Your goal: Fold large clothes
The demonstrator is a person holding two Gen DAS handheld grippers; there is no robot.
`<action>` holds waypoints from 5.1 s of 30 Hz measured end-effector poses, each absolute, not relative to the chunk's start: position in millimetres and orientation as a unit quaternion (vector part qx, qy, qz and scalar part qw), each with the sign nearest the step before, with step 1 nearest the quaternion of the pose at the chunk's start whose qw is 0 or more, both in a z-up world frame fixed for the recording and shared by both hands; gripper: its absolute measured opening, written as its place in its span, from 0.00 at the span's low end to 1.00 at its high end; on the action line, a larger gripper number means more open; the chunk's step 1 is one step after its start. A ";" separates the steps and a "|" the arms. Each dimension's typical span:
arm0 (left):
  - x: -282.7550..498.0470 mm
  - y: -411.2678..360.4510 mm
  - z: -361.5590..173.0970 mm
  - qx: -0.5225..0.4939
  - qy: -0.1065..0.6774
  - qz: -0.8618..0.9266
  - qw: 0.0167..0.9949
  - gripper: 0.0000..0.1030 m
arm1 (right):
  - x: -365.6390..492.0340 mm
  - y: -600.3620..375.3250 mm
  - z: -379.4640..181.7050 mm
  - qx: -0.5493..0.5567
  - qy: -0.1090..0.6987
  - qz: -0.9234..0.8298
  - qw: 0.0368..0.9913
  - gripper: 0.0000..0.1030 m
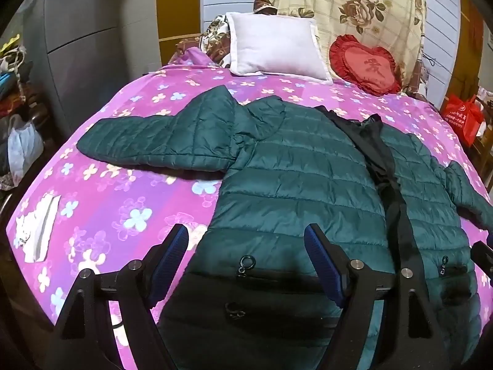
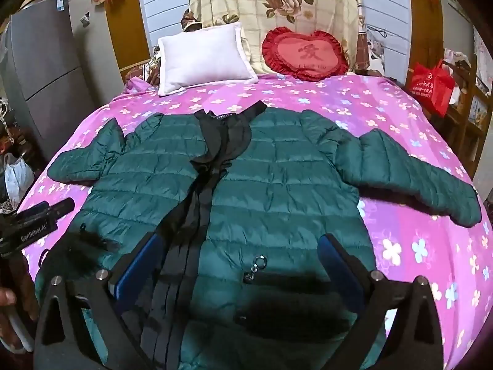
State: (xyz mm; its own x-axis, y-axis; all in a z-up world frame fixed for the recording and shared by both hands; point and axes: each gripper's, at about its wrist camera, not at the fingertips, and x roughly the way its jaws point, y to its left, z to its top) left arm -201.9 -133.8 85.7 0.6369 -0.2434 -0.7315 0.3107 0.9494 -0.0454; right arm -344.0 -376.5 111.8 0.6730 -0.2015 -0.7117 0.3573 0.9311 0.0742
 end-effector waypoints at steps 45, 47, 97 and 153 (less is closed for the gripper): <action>-224.9 -163.4 81.9 0.047 0.400 -0.185 0.896 0.56 | -338.5 -378.4 99.2 0.126 0.388 -0.209 0.889 1.00; -225.1 -164.4 82.1 0.047 0.399 -0.185 0.897 0.56 | -338.5 -378.5 98.7 0.127 0.388 -0.209 0.889 1.00; -207.2 -171.8 73.0 0.053 0.403 -0.182 0.895 0.56 | -308.1 -381.0 81.1 0.128 0.397 -0.207 0.885 1.00; -110.8 -167.4 53.2 0.050 0.416 -0.152 0.895 0.56 | -174.4 -374.2 58.2 0.139 0.421 -0.185 0.877 1.00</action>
